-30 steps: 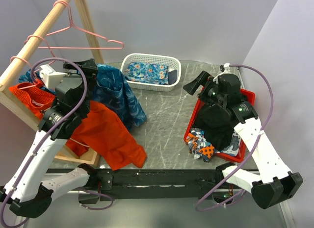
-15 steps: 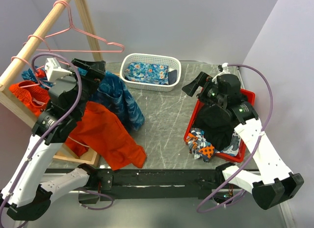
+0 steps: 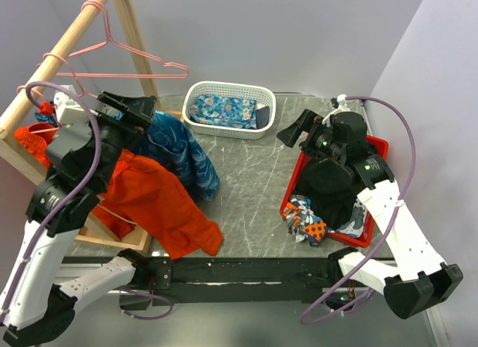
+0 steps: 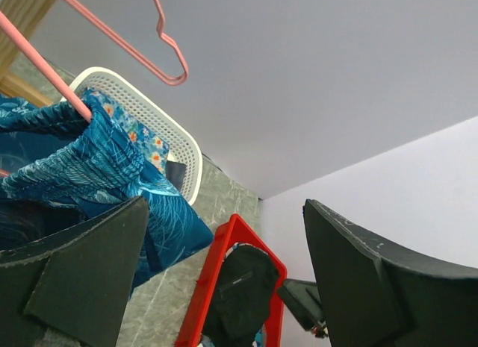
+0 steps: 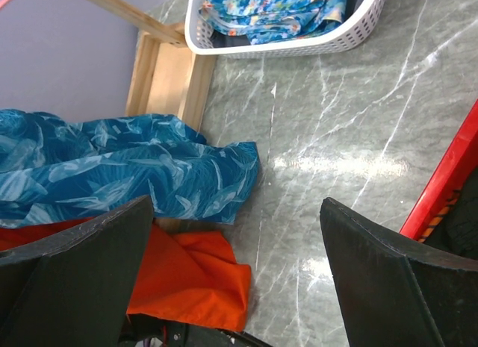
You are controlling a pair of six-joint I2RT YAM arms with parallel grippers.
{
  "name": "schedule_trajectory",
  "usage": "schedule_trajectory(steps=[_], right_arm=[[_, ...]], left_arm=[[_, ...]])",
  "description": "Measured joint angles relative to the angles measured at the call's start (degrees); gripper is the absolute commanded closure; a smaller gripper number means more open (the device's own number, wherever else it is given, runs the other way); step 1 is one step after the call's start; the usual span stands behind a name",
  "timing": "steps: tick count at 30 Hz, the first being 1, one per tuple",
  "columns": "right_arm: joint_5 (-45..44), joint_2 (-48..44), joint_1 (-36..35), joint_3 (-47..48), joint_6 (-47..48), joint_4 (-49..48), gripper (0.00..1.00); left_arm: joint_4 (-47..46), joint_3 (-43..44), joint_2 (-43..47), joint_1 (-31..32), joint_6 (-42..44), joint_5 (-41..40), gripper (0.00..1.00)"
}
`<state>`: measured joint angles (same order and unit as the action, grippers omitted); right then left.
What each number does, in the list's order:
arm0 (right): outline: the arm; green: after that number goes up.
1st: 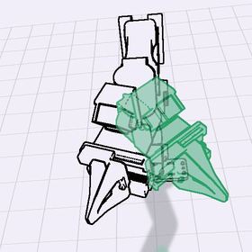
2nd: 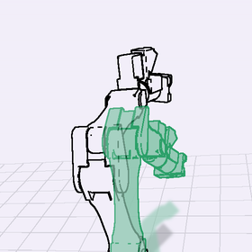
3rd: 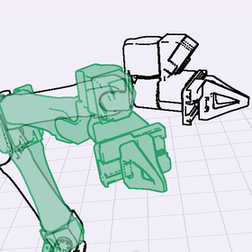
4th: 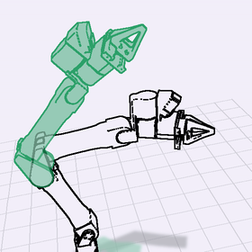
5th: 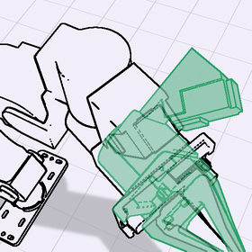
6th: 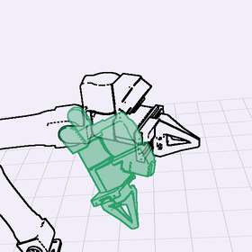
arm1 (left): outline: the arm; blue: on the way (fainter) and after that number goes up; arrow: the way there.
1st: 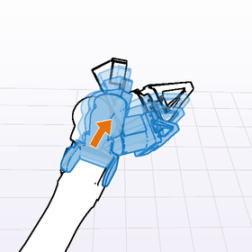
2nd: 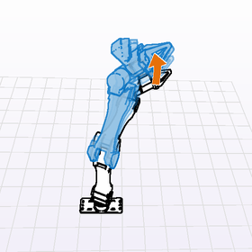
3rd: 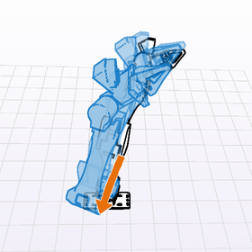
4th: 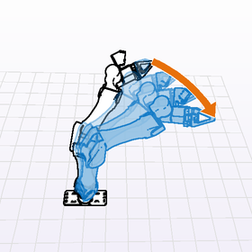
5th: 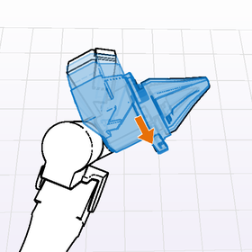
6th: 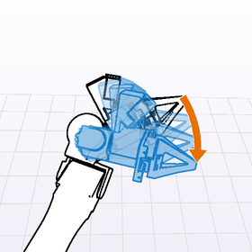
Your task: Place the shorts on the hanger
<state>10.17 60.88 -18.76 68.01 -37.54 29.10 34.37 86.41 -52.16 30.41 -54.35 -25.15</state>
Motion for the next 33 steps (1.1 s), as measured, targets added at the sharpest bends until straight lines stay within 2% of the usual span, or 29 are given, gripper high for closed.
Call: schedule_trajectory(steps=[7, 12, 15, 19, 26, 33], right_arm=[[-0.1, 0.0, 0.0, 0.5, 0.4, 0.8, 0.0], [-2.3, -1.3, 0.0, 0.3, 0.3, 1.5, 0.0], [-4.7, -4.6, 0.0, -1.0, -0.5, 1.3, 0.0], [-8.1, -10.7, 0.0, -4.8, -2.1, 1.1, 0.0], [-14.2, -21.4, 0.0, -14.9, -5.9, 1.6, 0.0], [-18.6, -27.2, 0.0, -21.0, -8.3, 3.1, 0.0]], left_arm=[[0.7, 2.0, 0.6, 0.0, 2.3, 3.1, 0.14], [0.5, 7.8, -4.3, 0.4, 4.8, 7.8, 0.11], [0.2, 11.8, -9.9, 6.5, 6.9, 6.4, 0.09], [-2.4, 13.8, -17.9, 18.4, 9.5, 2.8, 0.08], [-8.0, 1.9, -29.1, 27.4, 11.7, -2.5, 0.01], [-13.6, -15.4, -33.7, 33.2, 11.9, -4.5, 0.03]])
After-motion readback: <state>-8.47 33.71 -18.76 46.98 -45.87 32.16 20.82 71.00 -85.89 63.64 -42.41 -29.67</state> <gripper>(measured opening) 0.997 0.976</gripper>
